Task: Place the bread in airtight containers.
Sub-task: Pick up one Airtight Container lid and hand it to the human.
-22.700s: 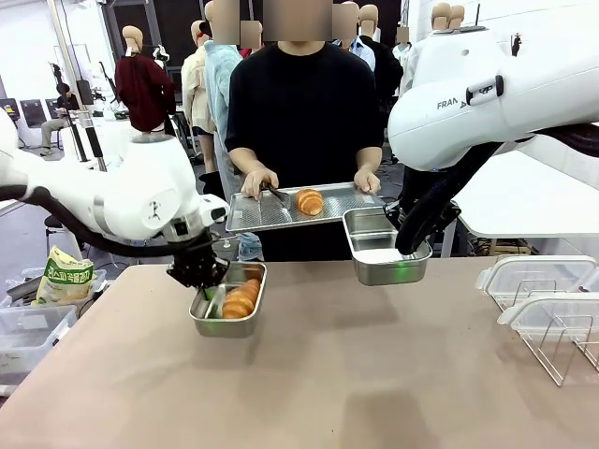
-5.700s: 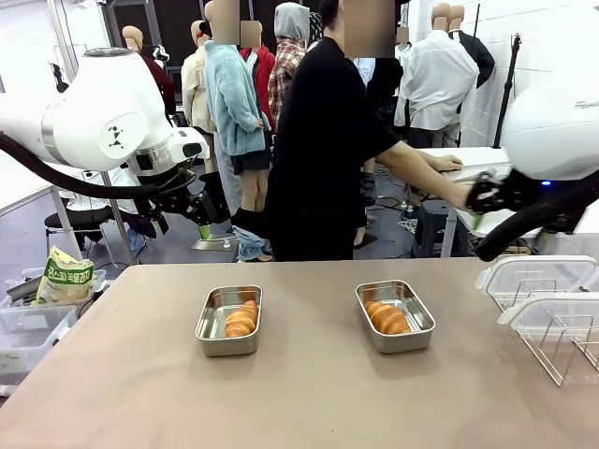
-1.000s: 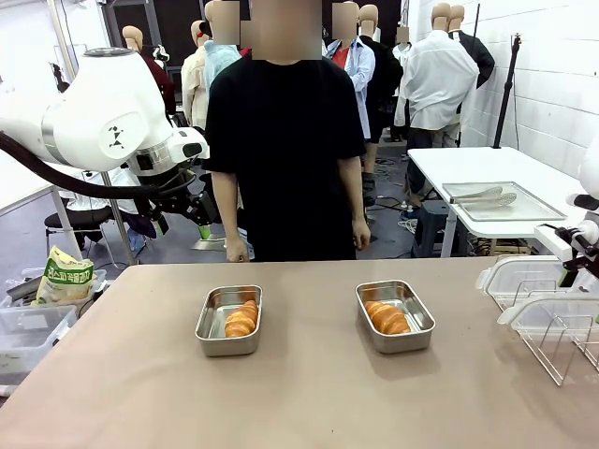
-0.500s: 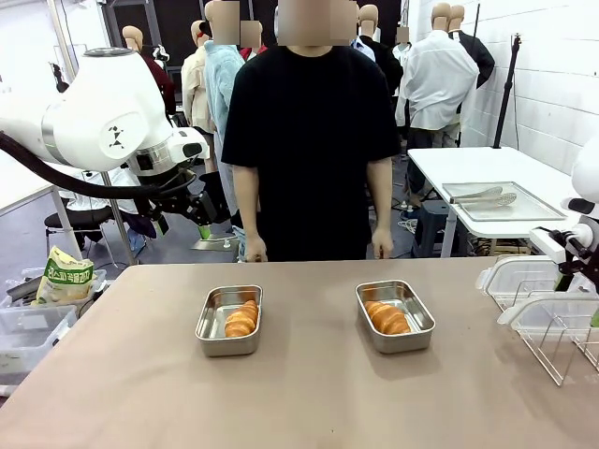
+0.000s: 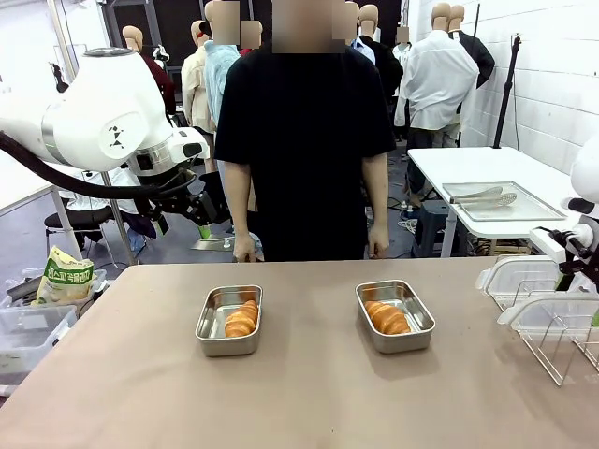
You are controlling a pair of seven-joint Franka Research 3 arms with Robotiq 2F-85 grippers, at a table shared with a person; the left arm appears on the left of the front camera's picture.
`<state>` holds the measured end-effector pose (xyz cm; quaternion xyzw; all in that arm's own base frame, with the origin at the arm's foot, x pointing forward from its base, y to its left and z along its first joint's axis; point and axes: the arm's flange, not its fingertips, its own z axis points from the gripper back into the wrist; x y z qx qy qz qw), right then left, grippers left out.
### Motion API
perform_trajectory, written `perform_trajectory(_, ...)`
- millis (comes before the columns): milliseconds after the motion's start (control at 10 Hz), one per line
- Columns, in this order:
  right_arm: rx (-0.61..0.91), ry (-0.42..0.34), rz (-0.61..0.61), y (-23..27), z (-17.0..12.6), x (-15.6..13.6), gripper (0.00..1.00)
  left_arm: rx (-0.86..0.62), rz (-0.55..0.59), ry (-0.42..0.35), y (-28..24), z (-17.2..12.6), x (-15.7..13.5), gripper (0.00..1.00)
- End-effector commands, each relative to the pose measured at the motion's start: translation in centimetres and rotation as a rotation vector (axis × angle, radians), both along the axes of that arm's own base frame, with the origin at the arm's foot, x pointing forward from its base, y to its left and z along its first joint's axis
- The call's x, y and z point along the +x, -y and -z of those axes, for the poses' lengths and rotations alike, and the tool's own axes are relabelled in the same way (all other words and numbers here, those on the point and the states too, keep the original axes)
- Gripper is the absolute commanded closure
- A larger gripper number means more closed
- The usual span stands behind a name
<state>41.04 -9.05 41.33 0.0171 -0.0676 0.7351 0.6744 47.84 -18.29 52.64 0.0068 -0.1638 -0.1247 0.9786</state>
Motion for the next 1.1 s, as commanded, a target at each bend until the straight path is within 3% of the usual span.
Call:
perform_trajectory(0,0.004,-0.001,-0.006,0.04,0.16,-0.07,0.0,0.002,-0.002,0.001,-0.19,-0.15,-0.05,0.0)
perform_trajectory(300,0.0,0.0,-0.001,-0.03,-0.01,0.01,0.0,0.002,-0.002,0.001,-0.19,-0.15,-0.05,0.0)
perform_trajectory(700,0.085,0.056,0.047,0.52,-0.1,-0.22,0.0,0.002,-0.002,0.001,-0.19,-0.15,-0.05,0.0)
perform_trajectory(1000,0.107,0.038,0.062,0.29,0.37,-0.29,0.0,0.002,-0.002,0.001,-0.19,-0.15,-0.05,0.0)
